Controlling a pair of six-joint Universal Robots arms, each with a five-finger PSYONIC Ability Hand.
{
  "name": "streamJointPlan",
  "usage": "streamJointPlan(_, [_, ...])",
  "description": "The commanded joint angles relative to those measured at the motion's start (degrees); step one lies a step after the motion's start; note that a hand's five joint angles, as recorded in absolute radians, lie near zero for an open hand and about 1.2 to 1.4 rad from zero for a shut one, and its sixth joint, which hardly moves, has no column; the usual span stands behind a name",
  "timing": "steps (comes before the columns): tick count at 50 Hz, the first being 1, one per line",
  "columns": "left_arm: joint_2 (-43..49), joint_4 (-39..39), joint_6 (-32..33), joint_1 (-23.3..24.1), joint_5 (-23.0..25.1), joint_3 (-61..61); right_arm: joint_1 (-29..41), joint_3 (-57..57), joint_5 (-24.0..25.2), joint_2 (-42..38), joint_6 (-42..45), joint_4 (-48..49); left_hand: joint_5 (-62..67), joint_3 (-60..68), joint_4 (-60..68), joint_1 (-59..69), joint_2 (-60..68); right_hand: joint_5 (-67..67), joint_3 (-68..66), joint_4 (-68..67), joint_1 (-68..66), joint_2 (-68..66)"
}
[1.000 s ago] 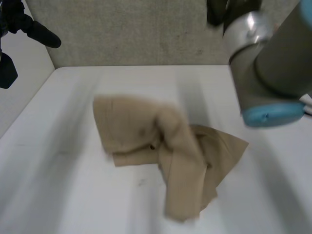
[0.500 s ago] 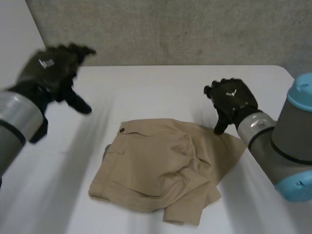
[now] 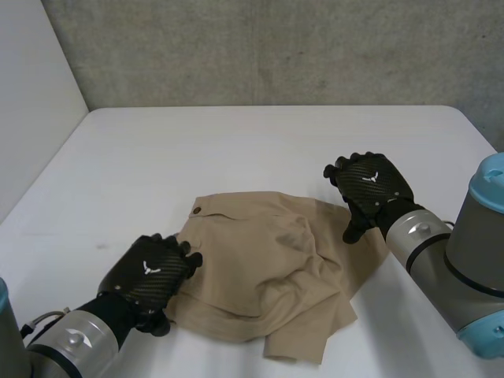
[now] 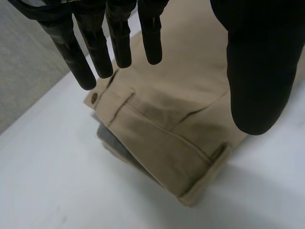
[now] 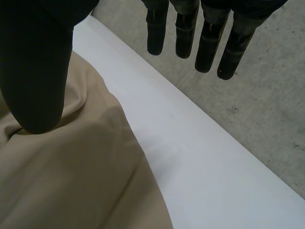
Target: Fold the shorts.
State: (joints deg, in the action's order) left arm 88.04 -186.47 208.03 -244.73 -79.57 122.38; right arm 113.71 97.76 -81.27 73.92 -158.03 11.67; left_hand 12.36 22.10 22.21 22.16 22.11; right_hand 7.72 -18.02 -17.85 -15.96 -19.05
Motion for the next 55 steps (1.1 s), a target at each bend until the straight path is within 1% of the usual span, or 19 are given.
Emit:
streamJointPlan(1, [4.51,-2.14,-0.08,-0.13,-0.24,-0.21,0.20,0.59,-0.03,0.00,0.09,0.02,4.34,4.60,4.49,4.54,4.59,0.10,0.20,0.03,-1.86,1.23])
streamJointPlan(10, [8.72,-6.62,0.36,-0.13,-0.68,-0.65,-0.06,1.55,-0.03,0.35,0.26,1.08,12.07,12.33,12.22,12.27,12.32,0.10,0.20,0.03,-1.86,1.23])
streamJointPlan(19, [12.16,-7.24,0.45,-0.13,-1.99,-1.53,0.02,1.82,-0.11,0.35,0.61,1.16,12.75,13.01,12.90,12.95,13.00,0.27,0.03,-0.14,-2.03,1.06])
streamJointPlan(22, [13.38,-7.41,0.54,-0.13,-2.61,-1.97,0.11,1.82,-0.11,0.35,0.61,1.16,15.43,15.68,15.58,15.63,15.67,0.27,0.03,-0.14,-2.03,1.06])
streamJointPlan(24, [13.91,-7.50,0.54,-0.22,-2.96,-2.23,0.11,1.82,-0.11,0.35,0.70,1.16,23.13,23.39,23.28,23.33,23.38,0.27,0.03,-0.14,-2.03,1.06])
streamJointPlan(25, [14.00,-7.76,0.54,-0.31,-3.22,-2.32,0.11,1.82,-0.20,0.35,0.70,1.16,30.84,31.10,30.99,31.04,31.09,0.27,0.03,-0.14,-2.03,1.06])
streamJointPlan(26, [14.00,-8.64,0.54,-0.40,-4.01,-2.67,0.11,1.82,-0.20,0.35,0.70,1.16,46.41,46.66,46.56,46.61,46.65,0.27,0.03,-0.14,-2.03,1.06])
streamJointPlan(27, [13.92,-9.34,0.54,-0.49,-4.71,-2.93,0.11,1.82,-0.20,0.35,0.70,1.16,53.89,54.14,54.04,54.09,54.14,0.44,-0.14,-0.30,-2.20,0.90])
streamJointPlan(28, [13.74,-10.22,0.54,-0.57,-5.68,-3.28,0.11,1.82,-0.20,0.35,0.79,1.16,57.61,57.86,57.76,57.81,57.85,0.44,-0.14,-0.30,-2.20,0.89])
streamJointPlan(29, [13.57,-11.18,0.54,-0.75,-6.82,-3.72,0.11,1.82,-0.20,0.35,0.70,1.25,57.64,57.90,57.79,57.84,57.89,0.44,-0.14,-0.30,-2.20,0.89])
streamJointPlan(30, [12.87,-13.63,0.62,-1.18,-9.53,-5.29,0.02,1.82,-0.20,0.44,0.70,1.34,57.64,57.90,57.79,57.84,57.89,0.44,-0.14,-0.30,-2.20,0.89])
streamJointPlan(33, [10.41,-16.90,1.50,-2.68,-13.85,-8.64,0.02,1.82,-0.29,0.53,0.79,1.60,57.64,57.90,57.79,57.84,57.89,0.61,-0.31,-0.47,-2.37,0.73])
streamJointPlan(34, [8.23,-18.91,2.90,-4.60,-15.95,-11.17,0.02,1.82,-0.29,0.61,0.79,1.69,57.64,57.90,57.79,57.84,57.89,0.61,-0.31,-0.47,-2.37,0.73])
streamJointPlan(37, [5.31,-21.73,5.89,-8.47,-17.11,-15.58,-0.06,1.82,-0.29,1.05,0.79,1.69,57.64,57.90,57.79,57.84,57.89,0.61,-0.31,-0.47,-2.37,0.73])
streamJointPlan(38, [3.91,-23.39,7.81,-10.83,-17.11,-18.38,-0.06,1.82,-0.38,1.49,0.70,1.69,57.64,57.90,57.79,57.84,57.89,0.61,-0.31,-0.47,-2.37,0.73])
streamJointPlan(42, [2.23,-27.96,8.80,-13.23,-17.38,-26.11,-0.24,1.82,-0.38,2.11,0.62,1.69,57.64,57.90,57.79,57.84,57.89,0.61,-0.31,-0.47,-2.37,0.73])
streamJointPlan(45, [2.05,-30.35,7.75,-12.27,-17.55,-30.52,-0.33,1.91,-0.64,2.46,0.53,1.69,57.64,57.90,57.79,57.84,57.89,0.61,-0.31,-0.47,-2.37,0.73])
streamJointPlan(51, [2.49,-31.67,1.07,-5.86,-17.38,-39.05,-0.42,1.82,-1.78,3.08,0.44,1.69,57.64,57.90,57.79,57.84,57.89,0.61,-0.31,-0.47,-2.37,0.73])
streamJointPlan(55, [5.29,-31.94,-2.27,-0.85,-16.59,-42.48,-0.68,1.56,-3.62,3.78,0.18,1.78,57.64,57.90,57.79,57.84,57.89,0.78,-0.48,-0.64,-2.54,0.56])
